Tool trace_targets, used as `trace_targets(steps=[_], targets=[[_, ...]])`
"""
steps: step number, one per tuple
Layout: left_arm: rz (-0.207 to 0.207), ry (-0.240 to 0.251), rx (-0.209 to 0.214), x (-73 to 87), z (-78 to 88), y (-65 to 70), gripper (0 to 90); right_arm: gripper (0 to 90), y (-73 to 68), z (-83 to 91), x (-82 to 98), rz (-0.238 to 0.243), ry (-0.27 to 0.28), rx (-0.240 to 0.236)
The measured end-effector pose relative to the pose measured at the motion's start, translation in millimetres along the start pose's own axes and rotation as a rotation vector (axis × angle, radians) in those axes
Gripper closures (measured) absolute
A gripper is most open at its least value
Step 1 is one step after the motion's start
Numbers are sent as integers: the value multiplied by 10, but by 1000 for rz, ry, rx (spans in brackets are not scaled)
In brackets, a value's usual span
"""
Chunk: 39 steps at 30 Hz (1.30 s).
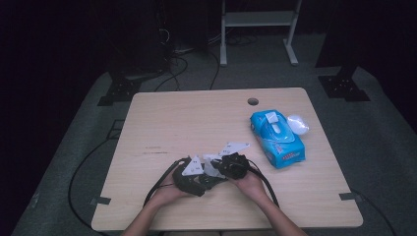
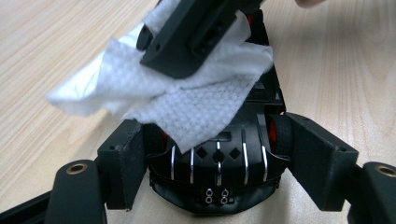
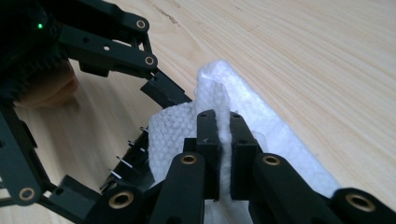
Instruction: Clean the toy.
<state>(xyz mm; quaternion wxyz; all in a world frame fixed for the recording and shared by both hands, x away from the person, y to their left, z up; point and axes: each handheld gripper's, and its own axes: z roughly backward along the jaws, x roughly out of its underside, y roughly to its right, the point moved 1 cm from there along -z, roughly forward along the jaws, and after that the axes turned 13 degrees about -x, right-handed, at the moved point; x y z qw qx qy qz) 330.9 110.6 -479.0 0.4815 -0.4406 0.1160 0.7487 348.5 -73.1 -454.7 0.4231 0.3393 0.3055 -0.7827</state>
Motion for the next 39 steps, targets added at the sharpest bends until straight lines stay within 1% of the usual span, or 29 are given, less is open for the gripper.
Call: trace_targets(steps=[1, 3, 4, 5, 7, 9, 12, 13, 14, 15, 17, 19, 20, 22, 27, 32, 34, 36, 37, 38, 39], targets=[[2, 0, 0, 0, 0, 1, 264, 853, 24, 14, 6, -7, 0, 8], [0, 1, 2, 1, 0, -2, 264, 854, 109, 78, 31, -20, 1, 52], [-4, 1, 1, -2, 2, -5, 264, 854, 157, 118, 47, -35, 5, 70], [-4, 2, 1, -5, 3, -4, 264, 853, 176, 140, 55, -53, 5, 76], [-12, -3, -3, -7, -1, 3, 264, 853, 168, 140, 54, -64, 7, 77], [-10, -2, -2, -7, -3, 3, 264, 853, 106, 86, 28, -52, 13, 46], [-3, -7, 0, -5, -1, -5, 264, 853, -10, -28, -20, -12, 4, 18], [-2, -4, -2, -2, 0, -7, 264, 853, -16, -44, -30, 1, 2, 21], [-3, -4, -2, 0, 1, -8, 264, 853, -4, -42, -33, 1, -1, 17], [-1, -4, -2, -1, 0, -9, 264, 853, 21, -26, -30, -10, -1, 18], [-1, -3, -2, 0, 1, -6, 264, 853, 85, 38, -7, -3, -12, 68], [-6, -1, -2, -1, 4, -8, 264, 853, 178, 131, 39, -16, -11, 104], [-6, 1, -3, -8, 5, -6, 264, 853, 204, 159, 54, -26, -9, 109], [-23, -1, -8, -15, 8, 1, 264, 853, 244, 223, 100, -37, -10, 122], [-22, -4, -5, -11, 5, 9, 264, 853, 217, 328, 195, -30, -4, 117], [-21, -4, -7, -12, 6, 14, 264, 853, 221, 447, 311, -44, 0, 116], [-17, -5, -5, -9, 2, 6, 263, 853, 194, 479, 347, -58, 5, 98], [-13, -5, -5, -8, 0, 4, 263, 852, 131, 472, 361, -56, 12, 45], [-18, -5, -7, -10, 1, 6, 263, 852, 101, 460, 363, -48, 9, 26], [-20, -4, -8, -12, 1, 11, 263, 852, 56, 439, 366, -20, -7, 24], [-23, -6, -11, -15, 4, 15, 264, 852, 42, 434, 365, -6, -9, 29]])
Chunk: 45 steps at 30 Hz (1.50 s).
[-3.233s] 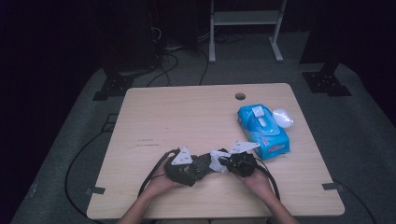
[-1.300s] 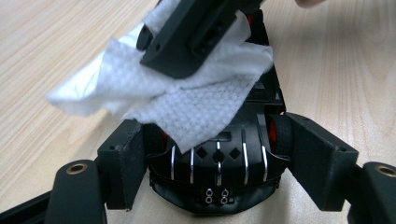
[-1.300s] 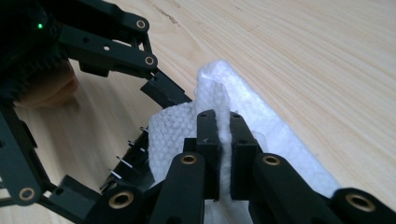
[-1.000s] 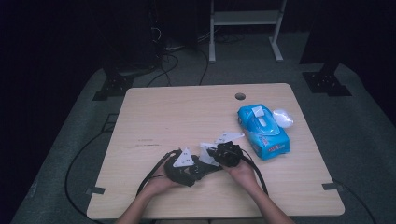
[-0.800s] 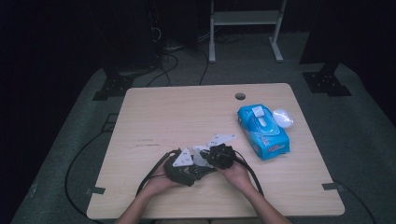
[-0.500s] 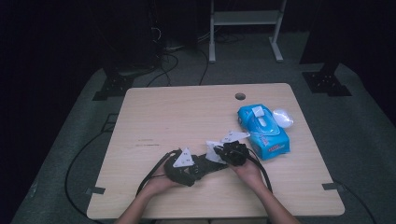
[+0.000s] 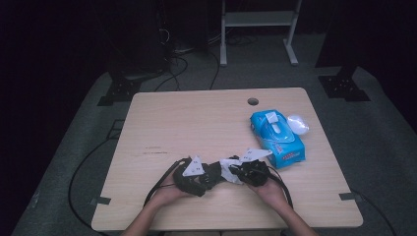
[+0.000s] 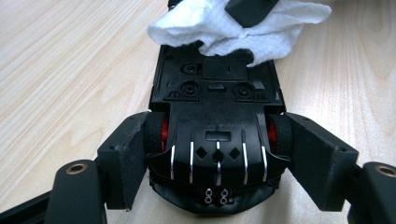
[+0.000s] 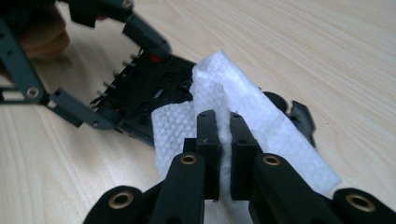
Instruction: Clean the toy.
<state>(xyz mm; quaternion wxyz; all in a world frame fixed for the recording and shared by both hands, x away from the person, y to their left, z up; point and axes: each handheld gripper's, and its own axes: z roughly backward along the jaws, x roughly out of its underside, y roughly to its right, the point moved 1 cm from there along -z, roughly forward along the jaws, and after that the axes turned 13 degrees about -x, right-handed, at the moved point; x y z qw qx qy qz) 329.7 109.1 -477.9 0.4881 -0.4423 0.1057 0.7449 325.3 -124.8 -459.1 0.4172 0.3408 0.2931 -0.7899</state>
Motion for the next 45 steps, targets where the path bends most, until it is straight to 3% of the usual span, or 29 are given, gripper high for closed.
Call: trace_targets(steps=[3, 6, 9, 15, 24, 29, 33, 36, 40, 45], targets=[[3, 5, -1, -3, 2, 7, 264, 852, 56, 41, 18, -12, -5, 11], [0, 10, -1, -8, 3, -1, 264, 852, 160, 138, 77, -31, -17, 69], [2, 9, 2, -3, 0, -5, 264, 852, 215, 224, 151, -71, -10, 66], [-5, 1, -4, -2, 2, 5, 264, 851, 55, 202, 170, -42, 3, 4], [-8, 6, -1, -11, 4, 7, 264, 852, 175, 273, 234, -75, -3, 49], [-7, 9, 14, -9, -11, 12, 264, 851, 207, 206, 75, -69, 13, 50], [-29, 6, 13, -32, -9, 51, 264, 851, 267, 32, -144, -52, 10, 68], [-3, 2, 9, -13, 0, 15, 264, 851, 338, -59, -193, -68, 11, 67], [3, 5, 16, -3, 6, -3, 264, 851, 369, 17, -105, -84, 18, 79], [4, 4, 15, -9, 6, -2, 264, 852, 317, 197, 76, -87, -12, 85]])
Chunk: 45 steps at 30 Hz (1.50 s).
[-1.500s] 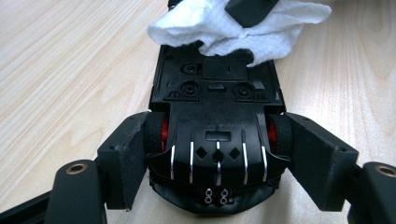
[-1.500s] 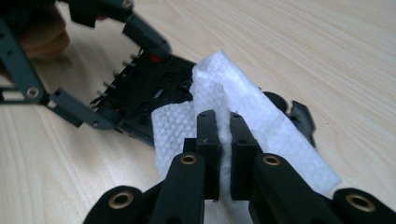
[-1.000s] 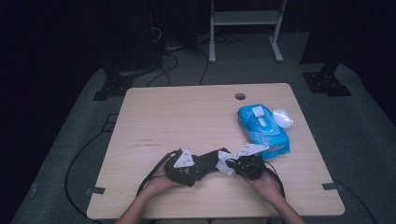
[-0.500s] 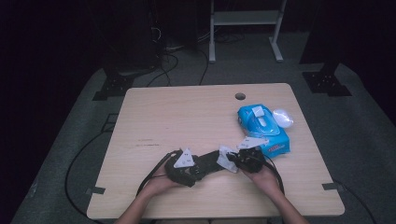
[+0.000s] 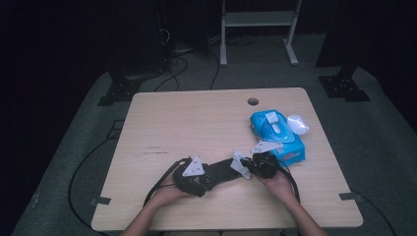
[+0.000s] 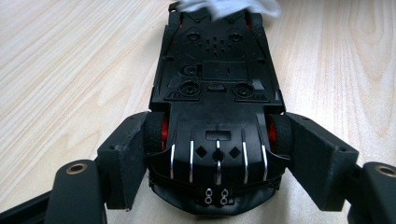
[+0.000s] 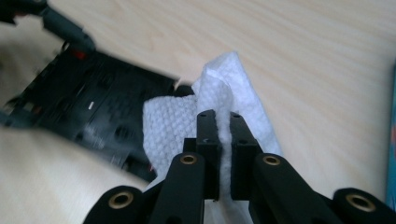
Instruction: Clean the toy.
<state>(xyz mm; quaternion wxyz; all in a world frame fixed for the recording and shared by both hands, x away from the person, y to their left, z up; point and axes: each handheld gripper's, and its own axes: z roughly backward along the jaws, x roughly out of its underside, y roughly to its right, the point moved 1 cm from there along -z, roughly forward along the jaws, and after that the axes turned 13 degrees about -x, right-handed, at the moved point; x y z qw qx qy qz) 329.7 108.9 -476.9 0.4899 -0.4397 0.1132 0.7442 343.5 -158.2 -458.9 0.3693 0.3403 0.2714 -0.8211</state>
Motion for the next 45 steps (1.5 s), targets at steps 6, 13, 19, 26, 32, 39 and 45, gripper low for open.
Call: trace_targets(steps=[6, 13, 19, 26, 32, 39, 45], targets=[[-4, -1, -2, 0, -1, 3, 263, 851, -163, 92, 162, 13, -3, -61], [-15, 4, -10, -5, -5, 14, 264, 851, -89, 24, 87, -14, 28, -72], [6, 6, -5, -18, 29, -22, 255, 851, -96, 2, 161, -23, 18, -58], [20, -26, 0, 31, 27, -47, 235, 851, -114, 9, 168, -23, 15, -62], [-1, -22, -7, 17, 32, -35, 243, 852, -172, -3, 144, -13, 8, -67], [5, -13, -5, 2, 29, -23, 251, 852, -491, -261, -96, 59, 5, -181], [8, -21, -2, 17, 12, -23, 253, 852, -769, -558, -324, 138, -24, -247]])
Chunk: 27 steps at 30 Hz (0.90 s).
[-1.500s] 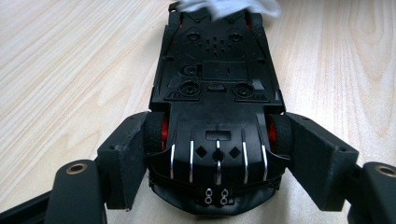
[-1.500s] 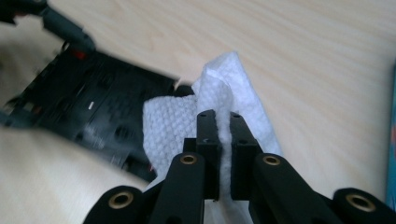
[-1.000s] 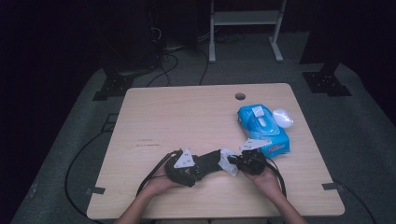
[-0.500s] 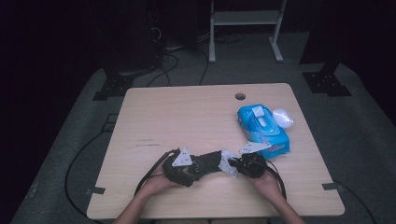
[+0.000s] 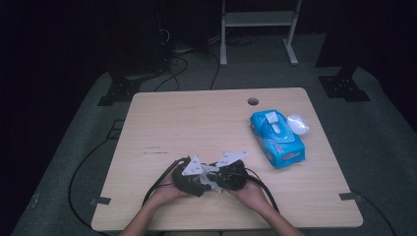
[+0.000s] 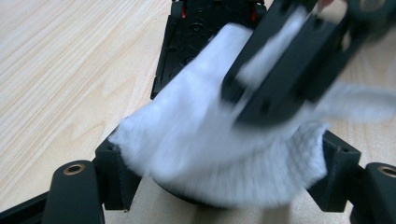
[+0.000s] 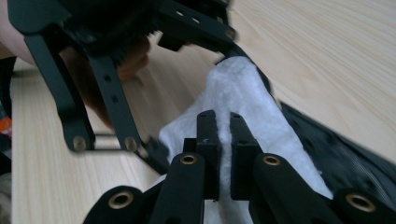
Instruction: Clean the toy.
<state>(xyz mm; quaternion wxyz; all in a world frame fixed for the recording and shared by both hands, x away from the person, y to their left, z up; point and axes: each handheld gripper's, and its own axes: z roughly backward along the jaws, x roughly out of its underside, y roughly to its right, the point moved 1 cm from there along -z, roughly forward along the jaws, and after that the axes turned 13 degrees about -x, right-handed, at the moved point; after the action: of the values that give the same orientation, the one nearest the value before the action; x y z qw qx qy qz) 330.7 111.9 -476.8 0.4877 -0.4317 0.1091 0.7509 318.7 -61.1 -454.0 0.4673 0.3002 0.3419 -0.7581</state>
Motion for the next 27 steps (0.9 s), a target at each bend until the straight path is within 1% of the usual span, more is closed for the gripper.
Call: trace_targets(steps=[1, 3, 4, 6, 8, 10, 11, 12, 13, 14, 15, 17, 18, 19, 20, 21, 22, 23, 25, 27], targets=[[-1, -1, 0, 2, -1, 0, 253, 852, 3, -32, -29, 15, -6, 3], [-4, -3, -2, 3, -9, -3, 253, 852, 38, -54, -70, 13, -12, 22], [-4, -4, -2, 4, -12, -4, 253, 852, 83, -49, -86, -1, -8, 37], [-4, -2, 0, 0, -18, -4, 253, 852, 114, -44, -101, -34, -1, 33], [-3, -3, -1, 0, -18, -3, 253, 852, 58, -71, -101, -12, -13, 25], [1, -6, 2, 0, -18, -1, 252, 852, 13, -94, -101, 19, -29, 45], [0, -6, -1, -2, -18, -2, 253, 852, 21, -88, -103, 18, -29, 45], [0, -6, -2, -2, -18, 0, 253, 852, 57, -69, -102, 14, -26, 55], [1, -7, -2, -2, -18, -1, 253, 852, 86, -54, -99, 13, -23, 70], [2, -7, -2, -1, -18, -3, 253, 852, 144, -12, -91, 10, -20, 106], [3, -6, -2, 0, -19, -4, 253, 851, 190, 30, -78, -12, -10, 127], [4, -3, 0, 2, -23, -5, 252, 852, 280, 101, -50, -24, -6, 189], [3, -1, -1, 1, -25, -3, 252, 852, 328, 147, -28, -52, 3, 205], [4, 1, -1, -2, -28, 0, 252, 852, 351, 169, -14, -75, 15, 198], [7, 3, 0, -3, -33, 3, 253, 852, 344, 175, -8, -80, 16, 195], [2, 0, -2, -4, -36, 2, 253, 852, 318, 160, -13, -71, 14, 192], [-8, -6, -5, -2, -41, 6, 252, 852, 284, 133, -22, -61, 12, 174], [-6, -9, -5, 0, -43, 8, 250, 852, 245, 94, -35, -51, 10, 152], [-9, -9, -9, -3, -42, 14, 250, 851, 171, 14, -76, -20, 1, 138], [-12, -10, -14, -7, -38, 27, 250, 852, 154, -33, -112, -4, -3, 144]])
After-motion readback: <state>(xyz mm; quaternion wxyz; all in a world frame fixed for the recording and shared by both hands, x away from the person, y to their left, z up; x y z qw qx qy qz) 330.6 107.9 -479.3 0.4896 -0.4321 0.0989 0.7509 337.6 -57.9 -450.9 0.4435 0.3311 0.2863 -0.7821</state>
